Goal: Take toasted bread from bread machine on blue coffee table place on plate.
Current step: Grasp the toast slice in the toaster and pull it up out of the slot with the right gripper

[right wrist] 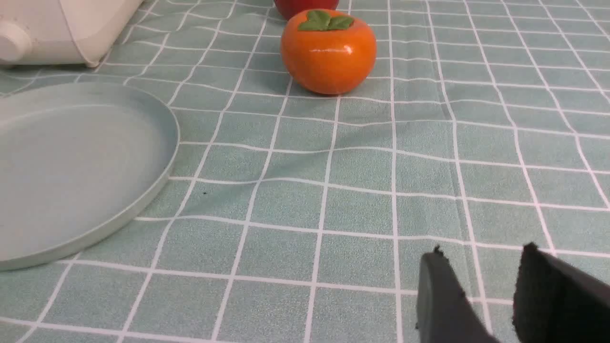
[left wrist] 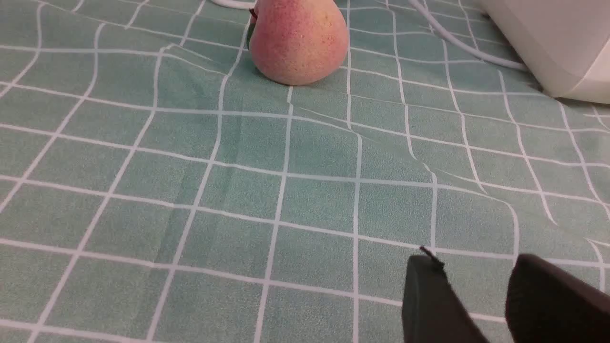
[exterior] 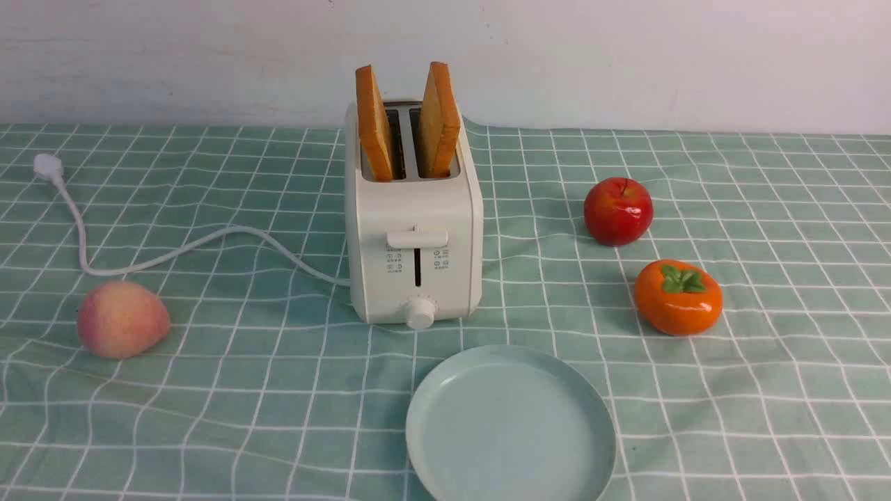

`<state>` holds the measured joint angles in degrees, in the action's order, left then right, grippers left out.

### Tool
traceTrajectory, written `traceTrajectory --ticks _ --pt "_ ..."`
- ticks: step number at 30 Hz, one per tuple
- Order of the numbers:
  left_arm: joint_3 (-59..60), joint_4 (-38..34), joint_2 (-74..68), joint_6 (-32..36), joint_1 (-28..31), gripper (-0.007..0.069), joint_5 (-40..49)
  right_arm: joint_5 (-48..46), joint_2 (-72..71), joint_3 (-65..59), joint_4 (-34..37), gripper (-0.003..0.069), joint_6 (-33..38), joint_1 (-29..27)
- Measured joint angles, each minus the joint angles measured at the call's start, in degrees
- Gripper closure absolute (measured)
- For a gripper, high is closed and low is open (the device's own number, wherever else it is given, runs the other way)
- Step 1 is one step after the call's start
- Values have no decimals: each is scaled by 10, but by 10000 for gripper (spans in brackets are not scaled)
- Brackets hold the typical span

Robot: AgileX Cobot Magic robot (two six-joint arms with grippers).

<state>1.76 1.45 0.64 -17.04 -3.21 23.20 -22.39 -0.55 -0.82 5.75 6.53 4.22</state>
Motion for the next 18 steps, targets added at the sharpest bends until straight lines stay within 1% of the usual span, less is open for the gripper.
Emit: traceTrajectory --ticks 8,18 --pt "0 0 0 0 0 387 0 0 0 0 -1 419 0 0" --pt "0 0 0 0 0 387 0 -1 0 0 -33 419 0 0"
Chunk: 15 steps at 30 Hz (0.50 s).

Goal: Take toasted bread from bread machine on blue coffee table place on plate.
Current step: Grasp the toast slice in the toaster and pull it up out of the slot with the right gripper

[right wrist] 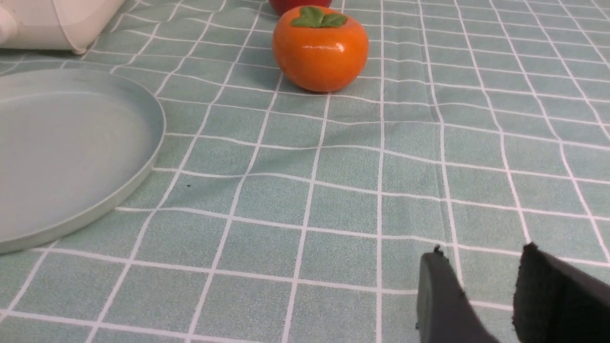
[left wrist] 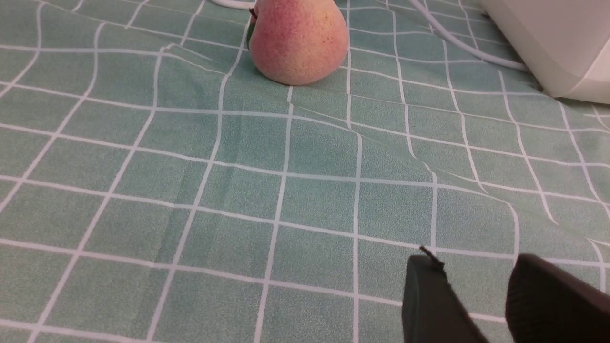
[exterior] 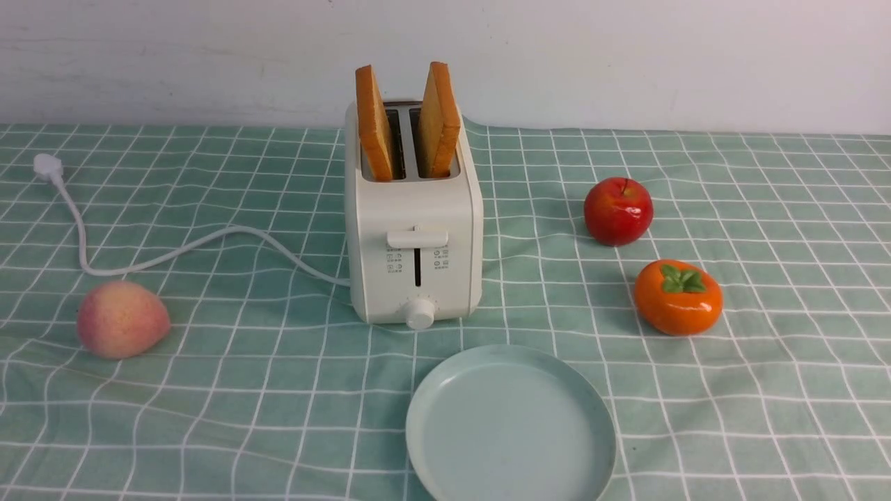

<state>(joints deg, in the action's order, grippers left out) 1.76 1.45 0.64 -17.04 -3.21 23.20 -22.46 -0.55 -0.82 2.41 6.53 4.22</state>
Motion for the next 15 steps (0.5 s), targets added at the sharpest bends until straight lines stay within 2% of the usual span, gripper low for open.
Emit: traceTrajectory --ticks 11,15 --pt "0 -1 0 0 0 387 -5 1 0 0 -14 419 0 0" --pt "0 -1 0 0 0 387 -23 42 0 -5 -16 419 0 0"
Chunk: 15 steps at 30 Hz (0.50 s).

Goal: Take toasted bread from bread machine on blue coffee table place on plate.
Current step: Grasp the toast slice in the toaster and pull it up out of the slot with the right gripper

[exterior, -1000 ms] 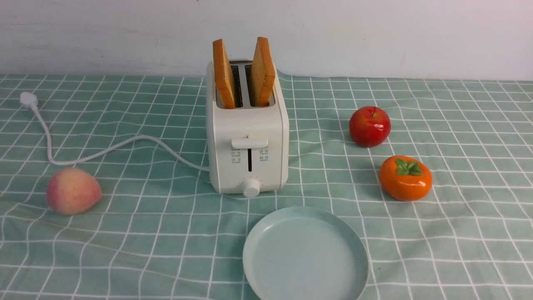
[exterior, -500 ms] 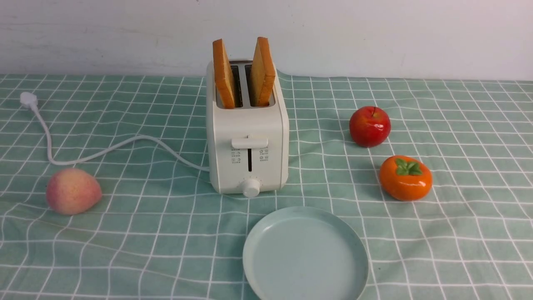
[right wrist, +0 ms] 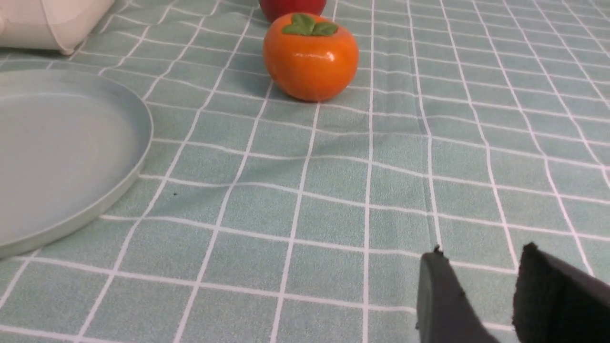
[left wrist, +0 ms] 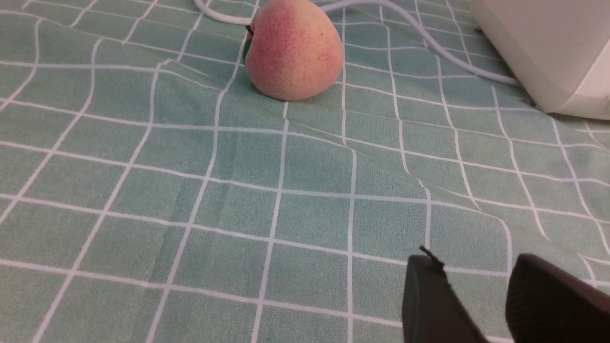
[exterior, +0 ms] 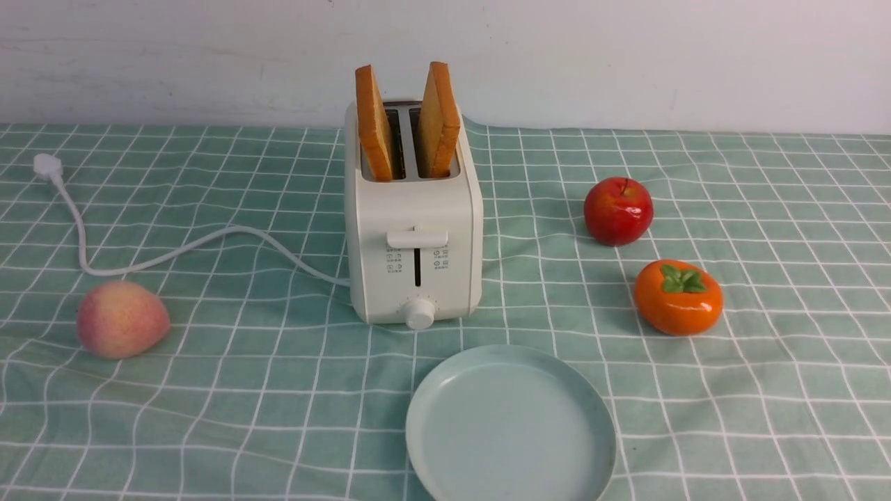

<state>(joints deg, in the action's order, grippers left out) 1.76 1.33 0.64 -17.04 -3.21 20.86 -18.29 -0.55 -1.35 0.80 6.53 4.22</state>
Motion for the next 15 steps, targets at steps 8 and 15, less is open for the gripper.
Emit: traceTrajectory --ticks 8,15 --pt "0 0 0 0 0 387 -78 155 0 -1 0 419 0 0" --pt "0 1 0 0 0 387 -88 229 0 -1 -1 419 0 0"
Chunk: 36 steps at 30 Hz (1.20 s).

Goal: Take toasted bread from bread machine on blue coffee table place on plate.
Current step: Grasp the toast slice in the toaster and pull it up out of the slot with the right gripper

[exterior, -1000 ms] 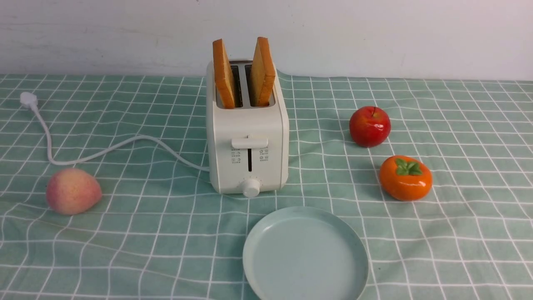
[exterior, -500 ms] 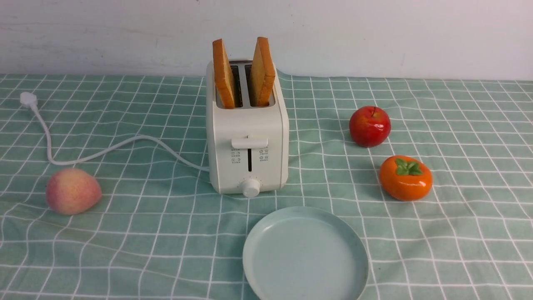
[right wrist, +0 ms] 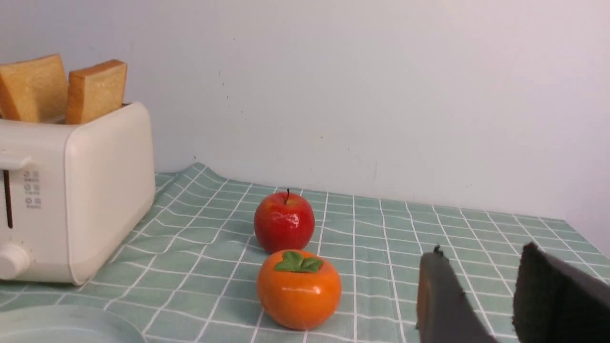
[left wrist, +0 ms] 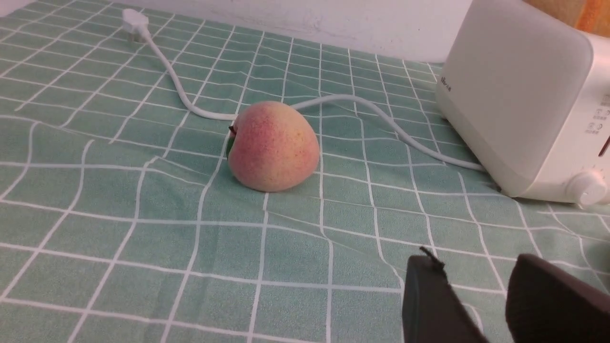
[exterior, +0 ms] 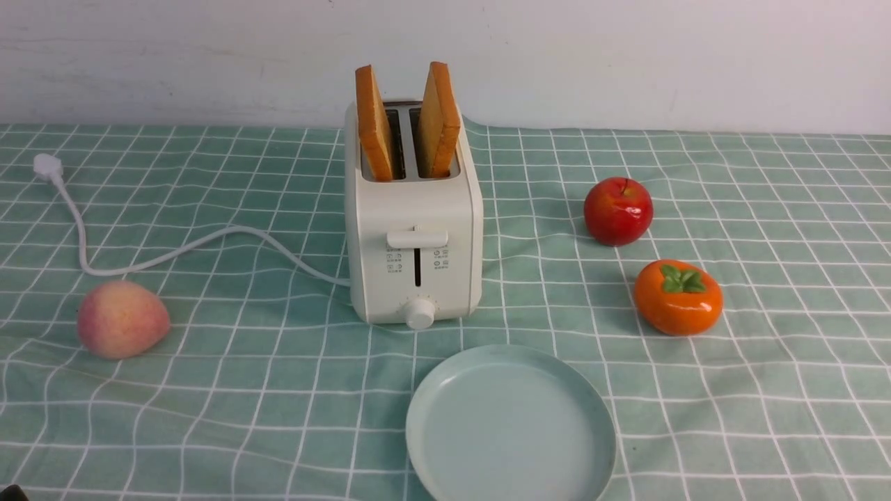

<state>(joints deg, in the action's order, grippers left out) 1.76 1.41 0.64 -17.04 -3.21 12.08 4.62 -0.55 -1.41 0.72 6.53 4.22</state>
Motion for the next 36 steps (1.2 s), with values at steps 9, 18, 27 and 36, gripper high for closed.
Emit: traceTrajectory --ticks 9,18,27,36 --pt "0 -114 0 -106 0 387 -157 108 0 0 10 419 -65 0" --pt "-110 -87 -6 -132 0 387 -254 131 60 178 12 419 -180 0" --pt "-397 -14 -230 -132 0 387 -3 -120 308 484 6 419 -221 0" --pt "-450 -17 -424 -132 0 387 180 -155 521 521 -78 419 -250 9"
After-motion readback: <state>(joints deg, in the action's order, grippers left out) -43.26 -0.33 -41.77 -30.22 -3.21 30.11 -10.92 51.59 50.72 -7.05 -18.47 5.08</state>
